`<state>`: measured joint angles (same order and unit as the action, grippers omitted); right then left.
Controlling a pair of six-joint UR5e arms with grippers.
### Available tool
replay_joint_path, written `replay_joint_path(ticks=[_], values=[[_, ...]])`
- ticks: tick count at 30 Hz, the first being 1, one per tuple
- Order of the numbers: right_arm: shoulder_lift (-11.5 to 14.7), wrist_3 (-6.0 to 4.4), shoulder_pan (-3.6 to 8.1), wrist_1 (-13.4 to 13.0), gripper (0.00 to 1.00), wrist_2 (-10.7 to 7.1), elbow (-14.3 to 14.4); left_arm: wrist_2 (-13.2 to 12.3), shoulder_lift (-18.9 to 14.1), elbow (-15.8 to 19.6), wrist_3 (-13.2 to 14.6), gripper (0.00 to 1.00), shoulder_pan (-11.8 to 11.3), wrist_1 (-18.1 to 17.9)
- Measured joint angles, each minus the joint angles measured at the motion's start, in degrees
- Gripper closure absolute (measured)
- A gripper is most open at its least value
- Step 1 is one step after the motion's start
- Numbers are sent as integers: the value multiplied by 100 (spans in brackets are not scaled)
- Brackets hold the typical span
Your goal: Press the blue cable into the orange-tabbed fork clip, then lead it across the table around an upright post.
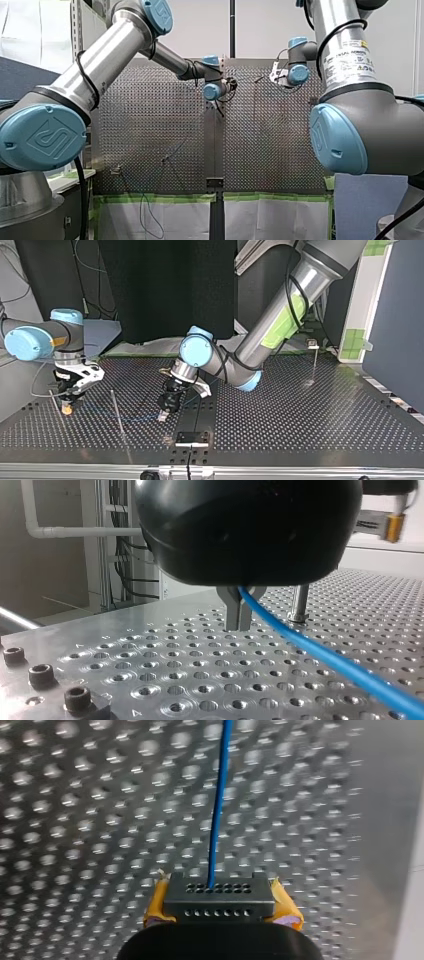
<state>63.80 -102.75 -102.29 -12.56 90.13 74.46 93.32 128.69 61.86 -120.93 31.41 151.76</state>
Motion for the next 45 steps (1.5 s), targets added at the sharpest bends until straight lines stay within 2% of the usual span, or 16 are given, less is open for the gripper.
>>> replay_joint_path(ticks=[5, 7, 8, 10, 14, 17, 18, 29, 33, 36, 37, 38, 40, 45], values=[[-154, 21, 12, -2, 100, 1, 42, 41, 5, -1, 10, 100, 19, -69], [-203, 23, 16, -2, 100, -1, 49, 73, 5, -1, 23, 90, 38, -82], [-236, 23, 19, -2, 100, -4, 52, 88, 5, -1, 32, 90, 47, -84], [-286, 24, 23, -3, 100, -5, 61, 126, 8, -1, 53, 81, 65, -82], [-367, 25, 41, -21, 100, 0, 126, 222, 8, -1, 104, 74, 108, -17], [-400, 25, 58, -49, 100, 5, 162, 356, 5, -1, 229, 71, 162, 133], [-410, 25, 62, -57, 100, 5, 167, 424, 4, -1, 296, 67, 186, 201], [-585, 66, 76, -85, 100, -32, 193, 1009, 93, -40, 878, 67, 292, 790], [-616, 82, 79, -88, 100, -34, 218, 1247, 183, -168, 1132, 65, 318, 1047], [-651, 102, 75, -90, 100, -32, 226, 1333, 296, -313, 1300, 65, 330, 1215], [-670, 110, 72, -90, 100, -34, 227, 1360, 323, -362, 1354, 59, 339, 1266], [-701, 127, 68, -90, 100, -37, 228, 1388, 343, -413, 1406, 59, 347, 1318], [-765, 158, 60, -90, 100, -42, 232, 1450, 370, -533, 1522, 51, 364, 1445], [-951, 215, 56, -160, 100, -48, 304, 1521, 386, -662, 1649, 48, 384, 1763]])
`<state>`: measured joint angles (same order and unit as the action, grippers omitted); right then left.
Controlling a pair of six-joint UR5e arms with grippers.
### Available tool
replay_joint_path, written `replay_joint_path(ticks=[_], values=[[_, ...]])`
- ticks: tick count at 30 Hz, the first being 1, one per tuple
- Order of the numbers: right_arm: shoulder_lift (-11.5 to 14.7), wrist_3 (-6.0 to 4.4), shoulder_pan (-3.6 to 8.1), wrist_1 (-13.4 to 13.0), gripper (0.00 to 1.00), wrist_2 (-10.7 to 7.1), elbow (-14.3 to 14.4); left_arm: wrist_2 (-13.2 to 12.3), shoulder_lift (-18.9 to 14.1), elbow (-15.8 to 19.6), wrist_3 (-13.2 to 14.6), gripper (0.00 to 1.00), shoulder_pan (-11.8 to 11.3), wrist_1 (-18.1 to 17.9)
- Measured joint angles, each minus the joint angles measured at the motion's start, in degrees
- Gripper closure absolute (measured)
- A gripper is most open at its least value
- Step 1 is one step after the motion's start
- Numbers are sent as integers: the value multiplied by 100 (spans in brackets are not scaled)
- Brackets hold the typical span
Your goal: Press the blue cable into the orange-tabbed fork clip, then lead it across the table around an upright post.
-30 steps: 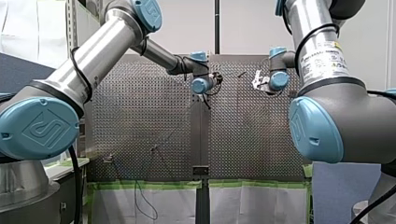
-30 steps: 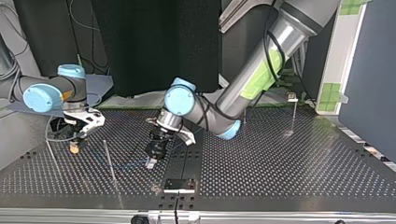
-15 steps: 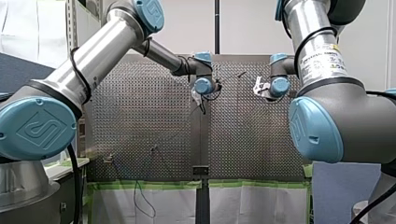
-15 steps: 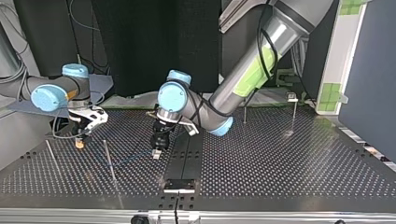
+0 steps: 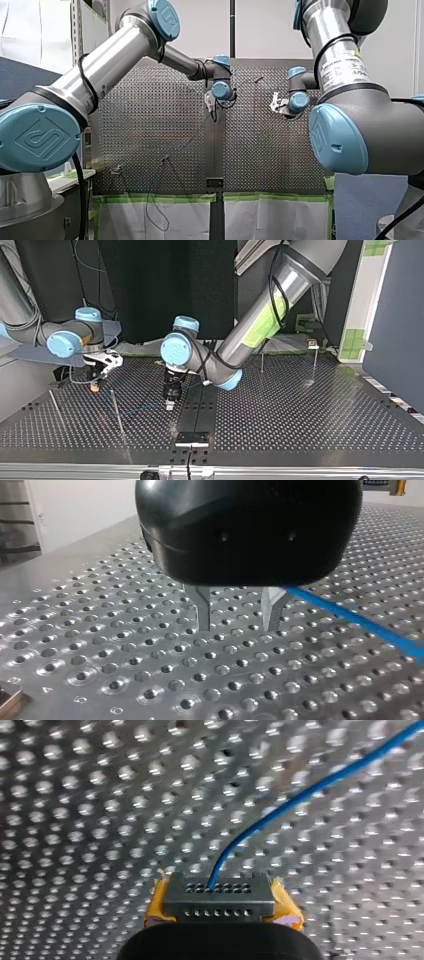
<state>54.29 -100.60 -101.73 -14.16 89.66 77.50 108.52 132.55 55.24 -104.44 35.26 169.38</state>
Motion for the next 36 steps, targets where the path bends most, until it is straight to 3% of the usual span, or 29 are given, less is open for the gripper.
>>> replay_joint_path(ticks=[5, 7, 8, 10, 15, 36], values=[[-142, 41, 22, -58, 100, -4, 28, 50, 1, -14, 30, 48, 0, 304], [-179, 52, 28, -64, 100, -3, 30, 71, 5, -14, 34, 34, -4, 409], [-198, 57, 30, -67, 100, -2, 30, 76, 8, -14, 35, 34, -6, 439], [-221, 64, 29, -68, 100, -2, 32, 83, 14, -17, 37, 15, -18, 479], [-251, 85, 31, -120, 100, 1, 97, 79, 12, -17, 37, 2, -104, 491], [-335, 154, 34, -574, 100, 0, 569, -313, 131, -18, -61, 2, -337, 333]])
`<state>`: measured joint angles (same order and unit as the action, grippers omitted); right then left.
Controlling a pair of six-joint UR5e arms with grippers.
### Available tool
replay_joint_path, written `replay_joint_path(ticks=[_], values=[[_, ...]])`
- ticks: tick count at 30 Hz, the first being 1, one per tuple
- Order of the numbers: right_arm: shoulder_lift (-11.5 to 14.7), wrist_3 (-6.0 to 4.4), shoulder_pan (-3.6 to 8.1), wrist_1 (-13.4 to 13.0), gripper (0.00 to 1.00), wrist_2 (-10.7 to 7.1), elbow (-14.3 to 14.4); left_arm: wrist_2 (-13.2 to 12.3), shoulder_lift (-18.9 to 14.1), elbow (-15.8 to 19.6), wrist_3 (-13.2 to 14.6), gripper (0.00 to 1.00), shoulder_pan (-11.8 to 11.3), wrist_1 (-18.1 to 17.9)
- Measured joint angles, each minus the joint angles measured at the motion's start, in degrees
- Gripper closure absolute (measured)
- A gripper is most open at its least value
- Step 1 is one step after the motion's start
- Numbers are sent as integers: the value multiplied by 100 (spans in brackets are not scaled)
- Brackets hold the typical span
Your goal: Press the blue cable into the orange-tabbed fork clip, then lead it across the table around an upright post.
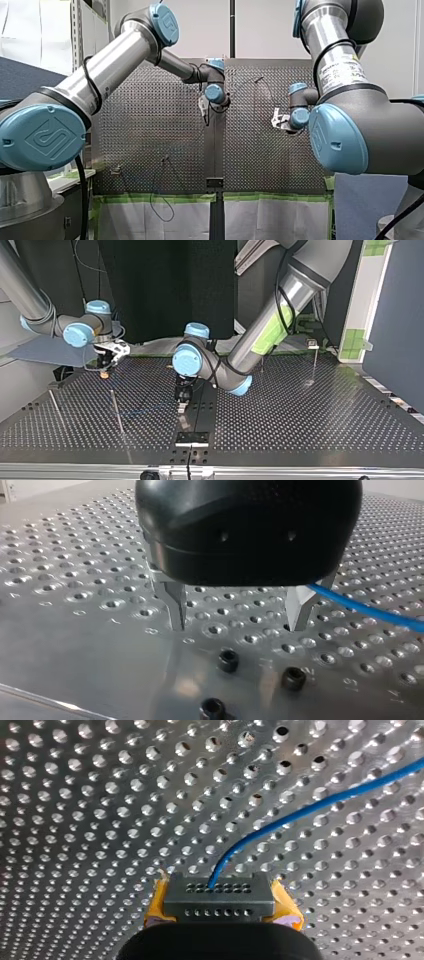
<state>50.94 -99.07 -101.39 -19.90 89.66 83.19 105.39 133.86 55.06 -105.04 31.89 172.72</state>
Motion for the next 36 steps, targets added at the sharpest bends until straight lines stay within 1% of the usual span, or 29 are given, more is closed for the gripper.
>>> replay_joint_path(ticks=[5, 8, 19, 23, 26, 30, 33, 36], values=[[-250, 51, 3, -44, 100, -1, 38, -32, 17, 1, -26, 2, -42, -7], [-363, 64, -3, -63, 100, 8, 41, -39, 18, 2, -35, 2, -57, -9], [-441, 56, 7, -156, 100, 10, 56, -63, 17, 0, -101, 2, -70, -63], [-585, 54, 9, -289, 100, 14, 89, -32, 9, -6, -94, 2, -55, -77], [-759, 64, 9, -387, 100, 15, 95, 28, -6, -2, -20, 2, -22, -95], [-971, 67, 9, -452, 100, 11, 95, 71, -41, 0, 195, 2, 52, -209], [-1050, 58, 9, -497, 100, 8, 95, 117, -47, 1, 297, 2, 133, -208], [-1076, 51, 10, -518, 100, 8, 95, 172, -48, 2, 330, 2, 213, -206]])
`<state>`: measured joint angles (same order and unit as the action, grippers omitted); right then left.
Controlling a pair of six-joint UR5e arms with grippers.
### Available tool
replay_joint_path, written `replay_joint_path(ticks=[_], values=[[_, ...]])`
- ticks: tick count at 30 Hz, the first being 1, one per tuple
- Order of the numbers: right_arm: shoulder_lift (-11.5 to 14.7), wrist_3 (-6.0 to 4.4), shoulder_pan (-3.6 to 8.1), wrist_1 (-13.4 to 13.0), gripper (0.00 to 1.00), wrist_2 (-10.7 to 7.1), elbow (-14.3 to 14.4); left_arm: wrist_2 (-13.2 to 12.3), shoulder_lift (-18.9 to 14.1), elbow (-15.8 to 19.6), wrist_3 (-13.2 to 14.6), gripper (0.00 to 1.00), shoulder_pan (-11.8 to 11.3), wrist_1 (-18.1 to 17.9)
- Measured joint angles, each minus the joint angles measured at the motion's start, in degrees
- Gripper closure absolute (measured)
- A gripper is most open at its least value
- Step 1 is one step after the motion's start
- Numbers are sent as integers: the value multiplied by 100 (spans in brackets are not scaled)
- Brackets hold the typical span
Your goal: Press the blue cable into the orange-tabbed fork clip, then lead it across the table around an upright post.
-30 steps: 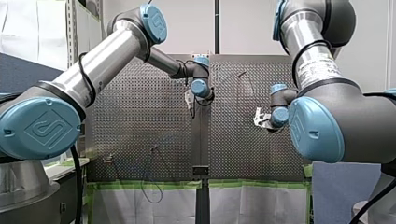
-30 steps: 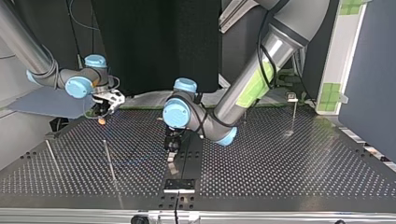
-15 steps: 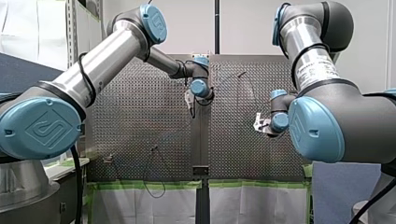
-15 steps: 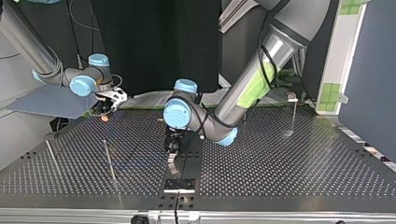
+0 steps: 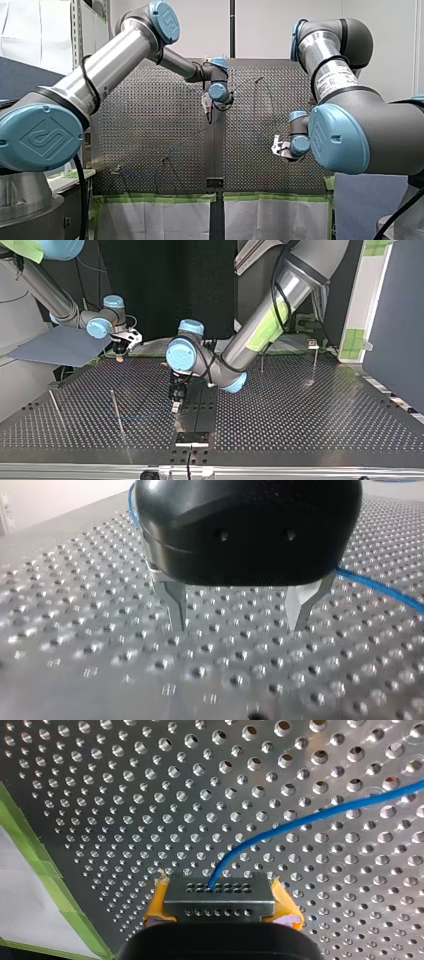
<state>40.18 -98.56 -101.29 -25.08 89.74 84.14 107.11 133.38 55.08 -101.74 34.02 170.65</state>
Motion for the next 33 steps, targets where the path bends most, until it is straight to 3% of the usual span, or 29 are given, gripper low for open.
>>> replay_joint_path(ticks=[6, 15, 25, 33], values=[[-18, -6, 4, -46, 100, 4, 1, -130, 5, -1, -155, 2, 93, -191], [-70, -8, -37, -59, 100, 17, 2, -172, 41, -2, -290, 2, 8, -277], [-503, 17, -50, -72, 100, 47, 2, -170, 48, 0, -337, 2, -19, -304], [-834, 24, -10, -243, 100, 64, 2, -154, 45, -1, -337, 2, -20, -300]])
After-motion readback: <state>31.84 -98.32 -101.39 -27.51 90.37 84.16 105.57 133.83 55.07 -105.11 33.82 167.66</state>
